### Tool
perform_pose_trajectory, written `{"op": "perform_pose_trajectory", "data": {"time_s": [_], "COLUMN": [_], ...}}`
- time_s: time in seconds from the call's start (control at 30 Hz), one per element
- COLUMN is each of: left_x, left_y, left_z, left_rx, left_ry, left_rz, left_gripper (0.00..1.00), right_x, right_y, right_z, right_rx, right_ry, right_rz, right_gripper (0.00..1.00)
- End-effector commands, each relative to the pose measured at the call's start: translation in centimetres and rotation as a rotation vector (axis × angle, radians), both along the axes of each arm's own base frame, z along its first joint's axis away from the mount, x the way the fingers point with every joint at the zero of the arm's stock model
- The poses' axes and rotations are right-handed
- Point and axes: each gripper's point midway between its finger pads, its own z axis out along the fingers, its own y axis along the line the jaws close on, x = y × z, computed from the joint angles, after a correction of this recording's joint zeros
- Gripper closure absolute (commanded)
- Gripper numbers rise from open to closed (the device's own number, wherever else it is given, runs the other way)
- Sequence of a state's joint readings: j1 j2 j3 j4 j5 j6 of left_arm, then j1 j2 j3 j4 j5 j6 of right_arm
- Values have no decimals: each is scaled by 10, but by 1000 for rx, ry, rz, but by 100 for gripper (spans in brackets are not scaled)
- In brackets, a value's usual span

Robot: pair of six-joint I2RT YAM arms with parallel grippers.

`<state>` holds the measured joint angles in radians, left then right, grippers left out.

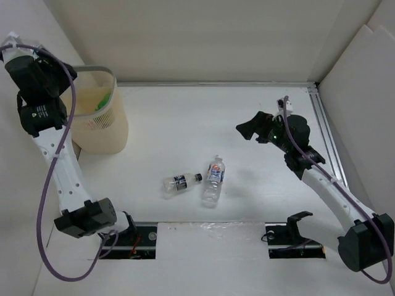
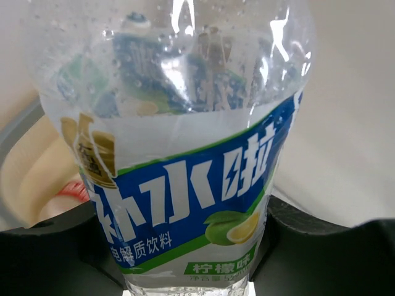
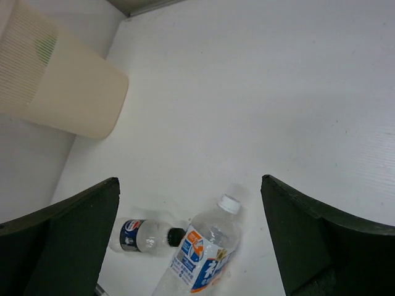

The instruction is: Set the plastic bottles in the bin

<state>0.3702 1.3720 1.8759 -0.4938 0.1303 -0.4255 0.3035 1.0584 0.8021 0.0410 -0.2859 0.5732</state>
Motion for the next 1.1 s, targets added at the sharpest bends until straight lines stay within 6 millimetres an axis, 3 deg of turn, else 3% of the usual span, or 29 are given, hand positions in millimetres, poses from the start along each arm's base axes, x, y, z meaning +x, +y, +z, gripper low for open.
{"op": "perform_pose_trajectory", "data": {"time_s": [0.0,0.07,0.1,0.17,0.23,0.27,0.33,0.4,0.43,0.5,0.53,0.6,0.63,0.67,0.77,0.8,0.87,0.9,1.07], "left_x": [8,21,24,27,25,25,25,24,27,22,25,26,21,22,14,14,8,8,1], "left_y": [27,35,36,41,45,45,45,41,26,9,-22,-48,-64,-100,-148,-158,-171,-178,-193], "left_z": [-54,-70,-69,-76,-79,-79,-69,-62,-47,-36,-20,-20,-13,-19,-22,-40,-41,-57,-75], "left_rx": [-84,-101,-102,-107,-114,-114,-106,-85,-53,18,58,78,99,114,131,128,138,135,122], "left_ry": [115,163,166,187,197,197,176,171,142,167,143,156,139,150,133,166,140,168,180], "left_rz": [58,72,72,88,116,116,116,89,48,45,-20,-73,-107,-198,-329,-359,-405,-432,-506], "left_gripper": [100,100,100,52,0,0,0,0,0,0,0,0,0,0,0,0,0,0,0], "right_x": [-2,-9,-12,-17,-25,-27,-36,-43,-46,-50,-49,-50,-50,-51,-52,-52,-56,-55,-53], "right_y": [-3,6,9,15,16,16,15,23,24,34,37,47,56,60,79,83,93,93,100], "right_z": [-3,-10,-14,-14,-32,-30,-59,-70,-87,-104,-112,-140,-140,-156,-166,-174,-179,-187,-204], "right_rx": [-86,-114,-124,-165,-247,-266,-316,-340,-350,-374,-374,-419,-426,-449,-443,-447,-453,-462,-475], "right_ry": [-29,-12,-2,2,62,65,180,218,282,315,336,396,396,428,432,455,459,470,507], "right_rz": [-52,-38,-37,-55,-91,-103,-149,-174,-196,-172,-167,-148,-131,-128,-93,-92,-71,-84,-91], "right_gripper": [0,0,0,0,0,0,0,0,0,0,0,0,0,0,0,0,0,0,0]}}
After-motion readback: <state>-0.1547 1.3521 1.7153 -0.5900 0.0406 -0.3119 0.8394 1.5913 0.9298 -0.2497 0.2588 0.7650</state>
